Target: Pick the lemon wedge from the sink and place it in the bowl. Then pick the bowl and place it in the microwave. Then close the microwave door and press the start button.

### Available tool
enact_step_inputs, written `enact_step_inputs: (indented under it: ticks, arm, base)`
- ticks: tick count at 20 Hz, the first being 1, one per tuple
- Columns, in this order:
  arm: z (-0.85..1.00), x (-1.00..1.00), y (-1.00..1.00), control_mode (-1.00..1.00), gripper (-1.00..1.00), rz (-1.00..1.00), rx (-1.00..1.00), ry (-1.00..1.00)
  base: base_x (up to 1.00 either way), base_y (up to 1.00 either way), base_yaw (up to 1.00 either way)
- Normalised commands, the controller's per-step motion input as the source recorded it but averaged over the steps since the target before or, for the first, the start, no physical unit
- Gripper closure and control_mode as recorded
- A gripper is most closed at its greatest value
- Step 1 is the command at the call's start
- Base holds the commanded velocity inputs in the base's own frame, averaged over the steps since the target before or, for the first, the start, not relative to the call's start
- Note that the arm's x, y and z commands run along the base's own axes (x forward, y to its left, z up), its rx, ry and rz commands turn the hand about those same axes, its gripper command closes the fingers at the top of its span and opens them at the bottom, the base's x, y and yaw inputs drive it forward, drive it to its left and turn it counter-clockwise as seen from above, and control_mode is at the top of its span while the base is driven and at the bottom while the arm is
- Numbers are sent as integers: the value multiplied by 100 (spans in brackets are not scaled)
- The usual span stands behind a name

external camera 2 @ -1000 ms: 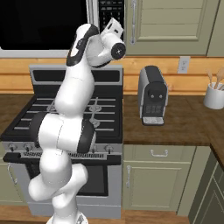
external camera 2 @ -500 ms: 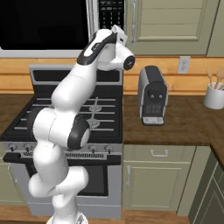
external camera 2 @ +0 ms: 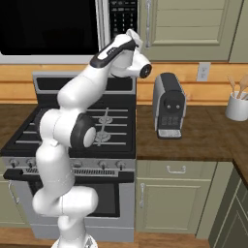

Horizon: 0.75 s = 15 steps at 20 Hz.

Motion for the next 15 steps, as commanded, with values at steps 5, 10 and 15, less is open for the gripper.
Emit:
enact_step_inputs:
  ticks: [5, 10, 15]
  arm:
    - [1, 55, 7, -100, 100, -10, -1, 0]
    - [0, 2, 11, -100, 100, -10, -1, 0]
    - [0, -100, 1, -100, 100, -14, 0, -7]
  base:
    - [0, 0, 0]
    - [0, 0, 0]
    - [0, 0, 0]
